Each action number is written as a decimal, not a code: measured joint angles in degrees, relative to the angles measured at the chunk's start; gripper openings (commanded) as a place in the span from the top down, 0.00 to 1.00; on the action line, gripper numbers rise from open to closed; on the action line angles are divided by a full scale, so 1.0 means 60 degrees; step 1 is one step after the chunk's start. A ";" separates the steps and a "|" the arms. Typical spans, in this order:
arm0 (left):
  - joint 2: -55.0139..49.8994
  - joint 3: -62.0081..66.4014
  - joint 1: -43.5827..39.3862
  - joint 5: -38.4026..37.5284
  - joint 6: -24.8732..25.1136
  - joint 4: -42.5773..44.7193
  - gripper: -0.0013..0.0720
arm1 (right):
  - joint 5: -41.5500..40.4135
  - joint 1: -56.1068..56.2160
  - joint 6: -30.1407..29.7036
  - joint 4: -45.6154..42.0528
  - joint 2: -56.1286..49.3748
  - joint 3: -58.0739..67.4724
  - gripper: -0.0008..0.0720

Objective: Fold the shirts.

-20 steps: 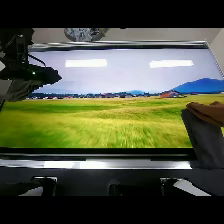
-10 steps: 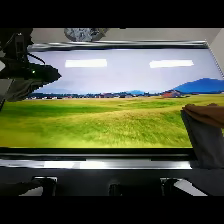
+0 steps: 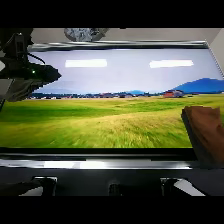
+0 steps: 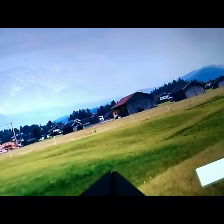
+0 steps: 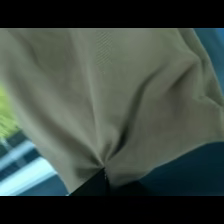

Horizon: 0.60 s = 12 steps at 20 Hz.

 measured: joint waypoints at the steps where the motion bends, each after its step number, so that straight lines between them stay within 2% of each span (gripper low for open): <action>1: 0.0000 0.0000 0.0000 0.0000 0.0000 0.0000 0.93 | -0.0146 0.0000 -0.0058 -0.0368 0.0004 -0.0379 0.09; 2: 0.0000 0.0000 0.0000 -0.0004 0.0000 0.0000 0.93 | -0.0295 -0.0004 -0.0117 -0.0678 0.0011 -0.0707 0.03; 3: 0.0011 0.0000 0.0000 -0.0033 -0.0004 0.0004 0.93 | -0.0506 -0.0007 -0.0229 -0.0863 0.0011 -0.0896 0.02; 7: 0.0288 0.0135 -0.0007 -0.0364 -0.0033 0.0182 0.93 | -0.1617 0.0084 -0.0871 -0.1126 0.0018 -0.0135 0.05; 9: 0.0390 0.0597 -0.0007 -0.0346 -0.0229 0.0892 0.94 | -0.2637 0.0576 -0.1359 -0.0659 0.0022 0.1118 0.05; 12: 0.0375 0.1096 -0.0007 0.0007 -0.1056 0.2656 0.93 | -0.4156 0.2353 -0.1774 -0.0135 0.0033 0.2707 0.05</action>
